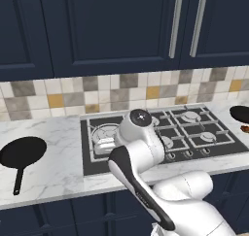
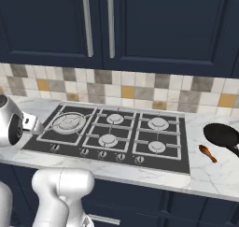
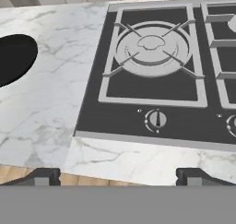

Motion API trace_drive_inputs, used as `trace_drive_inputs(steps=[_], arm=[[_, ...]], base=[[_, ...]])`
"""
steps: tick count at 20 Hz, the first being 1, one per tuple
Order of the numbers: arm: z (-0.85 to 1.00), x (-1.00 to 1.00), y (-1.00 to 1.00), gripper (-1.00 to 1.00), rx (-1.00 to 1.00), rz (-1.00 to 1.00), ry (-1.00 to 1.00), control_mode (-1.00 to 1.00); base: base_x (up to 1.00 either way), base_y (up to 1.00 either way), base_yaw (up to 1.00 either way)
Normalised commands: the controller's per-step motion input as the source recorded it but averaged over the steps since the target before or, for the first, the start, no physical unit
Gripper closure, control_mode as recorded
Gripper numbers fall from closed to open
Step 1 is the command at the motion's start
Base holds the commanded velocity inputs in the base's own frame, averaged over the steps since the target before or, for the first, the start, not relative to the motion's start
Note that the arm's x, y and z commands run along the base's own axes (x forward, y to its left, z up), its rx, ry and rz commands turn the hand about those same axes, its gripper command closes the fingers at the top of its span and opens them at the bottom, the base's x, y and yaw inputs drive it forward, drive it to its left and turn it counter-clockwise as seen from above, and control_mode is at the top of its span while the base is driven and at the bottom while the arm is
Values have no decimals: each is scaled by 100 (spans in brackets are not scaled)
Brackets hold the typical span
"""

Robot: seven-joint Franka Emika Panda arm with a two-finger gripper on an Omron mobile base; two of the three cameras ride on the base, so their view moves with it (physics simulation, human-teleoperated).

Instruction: Place both pans onto different burners. Then place the cucumber and the chicken drumstick on different pans.

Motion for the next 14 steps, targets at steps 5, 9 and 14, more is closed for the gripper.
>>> trace_drive_inputs(steps=[5,9,14], arm=[[0,3,49,-100,4,0,0,-100],[0,4,46,-100,7,0,0,-100],[0,10,53,-100,3,2,0,-100]], base=[[0,0,0],[0,0,0],[0,0,0]])
